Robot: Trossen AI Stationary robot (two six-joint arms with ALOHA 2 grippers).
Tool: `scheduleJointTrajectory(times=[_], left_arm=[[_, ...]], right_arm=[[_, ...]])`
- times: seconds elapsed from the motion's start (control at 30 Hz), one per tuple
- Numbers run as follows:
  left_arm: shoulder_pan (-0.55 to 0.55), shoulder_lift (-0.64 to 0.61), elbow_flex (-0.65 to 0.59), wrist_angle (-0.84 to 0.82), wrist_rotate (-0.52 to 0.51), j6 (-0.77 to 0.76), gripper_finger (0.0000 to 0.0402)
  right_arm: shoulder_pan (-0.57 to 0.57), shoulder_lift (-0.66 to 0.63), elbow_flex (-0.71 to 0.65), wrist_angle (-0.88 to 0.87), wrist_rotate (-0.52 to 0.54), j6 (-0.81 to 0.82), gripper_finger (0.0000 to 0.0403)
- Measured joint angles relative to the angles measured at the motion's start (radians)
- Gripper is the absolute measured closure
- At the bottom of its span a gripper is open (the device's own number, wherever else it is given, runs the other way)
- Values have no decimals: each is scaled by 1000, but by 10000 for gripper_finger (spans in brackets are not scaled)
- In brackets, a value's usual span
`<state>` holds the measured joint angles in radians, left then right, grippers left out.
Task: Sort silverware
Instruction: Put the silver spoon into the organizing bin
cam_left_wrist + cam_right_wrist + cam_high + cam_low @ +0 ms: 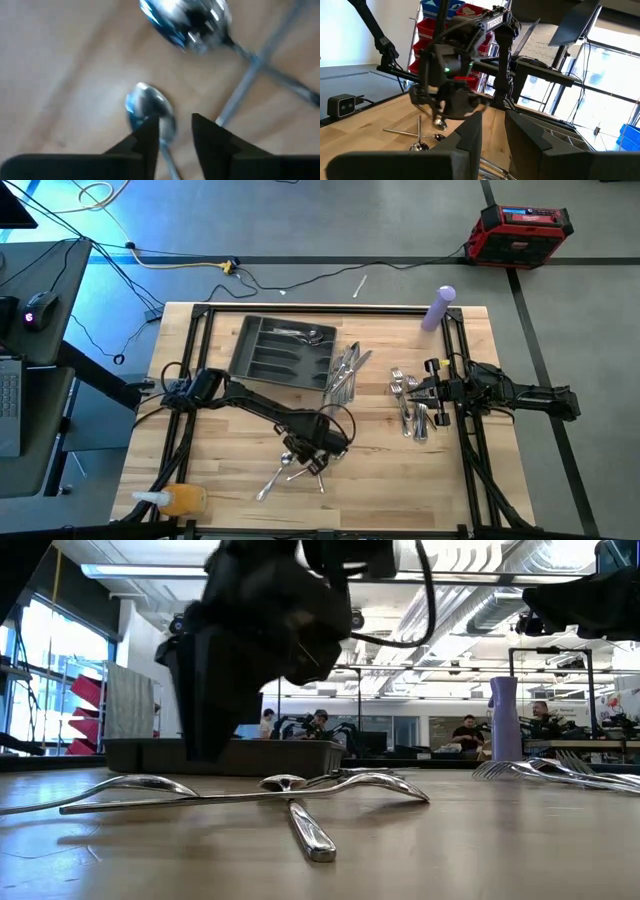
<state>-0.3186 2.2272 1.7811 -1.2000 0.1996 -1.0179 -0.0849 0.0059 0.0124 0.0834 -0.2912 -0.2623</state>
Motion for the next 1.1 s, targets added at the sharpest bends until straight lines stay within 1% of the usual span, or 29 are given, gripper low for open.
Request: scheduleJointTrajectory(times=[0.13,0.23,0.3,0.37,0.5,0.63,0.73,0.83,0.97,1.0,1.1], left_arm=[[-45,2,-1,-10,-8,-3,227],[-69,10,-2,-20,-91,0,196],[-81,12,-2,-19,-151,13,187],[-90,16,-1,-24,-184,25,185],[-104,36,-2,-49,-195,54,192],[-110,58,0,-66,-192,73,207],[-109,66,2,-87,-179,82,231],[-109,66,1,-99,-180,112,279],[-92,62,-2,-141,-185,168,376],[-83,58,-1,-153,-186,192,388],[-59,38,1,-184,-190,303,391]], right_arm=[[0,0,0,0,0,0,329],[0,0,0,0,0,0,329],[0,0,0,1,0,0,329],[0,0,0,2,0,0,329],[0,0,0,3,0,0,329],[0,0,0,3,0,0,329],[0,0,0,4,0,0,329],[0,0,0,5,0,0,329],[0,0,0,6,0,0,329],[0,0,0,6,0,0,329],[0,0,0,6,0,2,329]])
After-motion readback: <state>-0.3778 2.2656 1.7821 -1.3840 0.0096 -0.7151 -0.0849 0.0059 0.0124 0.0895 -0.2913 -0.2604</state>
